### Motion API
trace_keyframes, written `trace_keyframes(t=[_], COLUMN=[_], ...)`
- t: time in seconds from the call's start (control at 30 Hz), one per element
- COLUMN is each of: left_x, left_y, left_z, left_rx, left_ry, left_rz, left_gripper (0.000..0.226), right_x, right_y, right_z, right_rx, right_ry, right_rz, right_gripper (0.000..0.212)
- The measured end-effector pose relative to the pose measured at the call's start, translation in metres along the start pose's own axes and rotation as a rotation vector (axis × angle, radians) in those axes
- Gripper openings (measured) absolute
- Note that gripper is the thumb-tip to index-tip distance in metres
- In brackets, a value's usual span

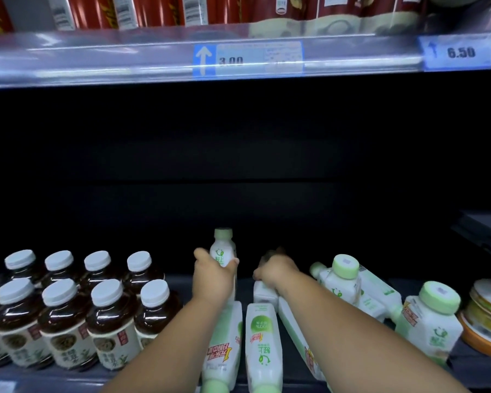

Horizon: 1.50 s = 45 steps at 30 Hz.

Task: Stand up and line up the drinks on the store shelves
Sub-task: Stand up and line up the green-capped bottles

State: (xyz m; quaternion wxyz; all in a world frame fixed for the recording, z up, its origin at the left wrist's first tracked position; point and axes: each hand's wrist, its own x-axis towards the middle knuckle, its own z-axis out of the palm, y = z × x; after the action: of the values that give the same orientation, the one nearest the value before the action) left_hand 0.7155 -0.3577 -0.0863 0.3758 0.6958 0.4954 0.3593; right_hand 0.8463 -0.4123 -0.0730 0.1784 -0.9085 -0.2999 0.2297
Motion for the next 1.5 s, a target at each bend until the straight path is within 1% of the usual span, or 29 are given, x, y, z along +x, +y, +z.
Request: trace_keyframes(t=[0.03,0.07,0.1,0.13,0.23,0.27,0.43,0.5,0.63,0.7,0.77,0.83,0.87,0.9,0.97,1.0,1.1,1.13,1.2,1.23,1.3,1.37,1.43,1.5], left_x=[0.0,0.0,0.0,0.0,0.002,0.002,0.0,-0.001,-0.007,-0.01,-0.014,-0.017,-0.019,-0.021,-0.023,-0.024,-0.023,-0.021,-0.011,-0.004,0.009,0.02,0.029,0.035], left_y=[-0.002,-0.004,-0.006,-0.006,-0.005,-0.005,-0.006,-0.005,-0.004,-0.005,-0.006,-0.007,-0.008,-0.008,-0.009,-0.008,0.002,0.009,0.027,0.037,0.056,0.068,0.076,0.078], left_z=[-0.001,-0.001,-0.001,-0.001,0.0,0.0,-0.002,-0.002,-0.005,-0.007,-0.009,-0.011,-0.011,-0.013,-0.014,-0.016,-0.024,-0.028,-0.038,-0.045,-0.057,-0.067,-0.076,-0.08], left_rx=[-0.01,-0.022,-0.028,-0.023,0.022,0.032,0.036,0.019,-0.031,-0.069,-0.109,-0.148,-0.167,-0.186,-0.232,-0.264,-0.325,-0.306,-0.171,-0.064,0.186,0.377,0.478,0.552], left_ry=[-0.005,-0.008,-0.008,-0.01,-0.02,-0.027,-0.053,-0.051,-0.062,-0.091,-0.118,-0.157,-0.19,-0.234,-0.298,-0.313,-0.312,-0.298,-0.264,-0.265,-0.345,-0.487,-0.576,-0.568], left_rz=[0.004,0.011,0.016,0.018,0.012,0.01,0.001,-0.012,-0.013,-0.011,-0.01,-0.014,-0.012,-0.012,-0.003,0.002,0.016,0.035,0.119,0.173,0.297,0.369,0.396,0.404], left_gripper=[0.05,0.051,0.052,0.055,0.068,0.069,0.062,0.061,0.055,0.054,0.056,0.058,0.059,0.058,0.056,0.054,0.047,0.049,0.059,0.061,0.053,0.041,0.033,0.031], right_x=[0.0,0.0,0.001,0.002,0.001,-0.001,-0.01,-0.014,-0.021,-0.027,-0.036,-0.04,-0.041,-0.042,-0.041,-0.041,-0.047,-0.046,-0.044,-0.045,-0.045,-0.045,-0.047,-0.051], right_y=[0.0,0.002,0.005,0.006,0.009,0.01,0.023,0.031,0.04,0.041,0.041,0.04,0.038,0.038,0.037,0.037,0.033,0.031,0.026,0.022,0.016,0.011,0.006,0.002], right_z=[0.0,-0.001,0.001,0.003,0.009,0.01,0.01,0.01,0.012,0.013,0.012,0.01,0.009,0.008,0.004,0.0,-0.017,-0.022,-0.033,-0.038,-0.049,-0.059,-0.068,-0.076], right_rx=[0.015,0.059,0.138,0.234,0.451,0.496,0.668,0.693,0.649,0.589,0.485,0.43,0.442,0.463,0.51,0.524,0.552,0.551,0.547,0.523,0.412,0.251,0.134,0.069], right_ry=[-0.009,-0.01,-0.011,-0.003,0.063,0.096,0.196,0.164,0.006,-0.007,0.032,0.095,0.104,0.104,0.093,0.088,0.053,0.05,0.061,0.065,0.073,0.087,0.052,-0.017], right_rz=[-0.013,-0.006,0.007,0.007,-0.063,-0.103,-0.269,-0.325,-0.418,-0.443,-0.462,-0.44,-0.428,-0.428,-0.44,-0.456,-0.515,-0.52,-0.514,-0.514,-0.525,-0.539,-0.529,-0.522], right_gripper=[0.054,0.052,0.055,0.063,0.107,0.118,0.136,0.142,0.146,0.142,0.128,0.098,0.086,0.084,0.092,0.09,0.063,0.059,0.058,0.057,0.053,0.053,0.052,0.056])
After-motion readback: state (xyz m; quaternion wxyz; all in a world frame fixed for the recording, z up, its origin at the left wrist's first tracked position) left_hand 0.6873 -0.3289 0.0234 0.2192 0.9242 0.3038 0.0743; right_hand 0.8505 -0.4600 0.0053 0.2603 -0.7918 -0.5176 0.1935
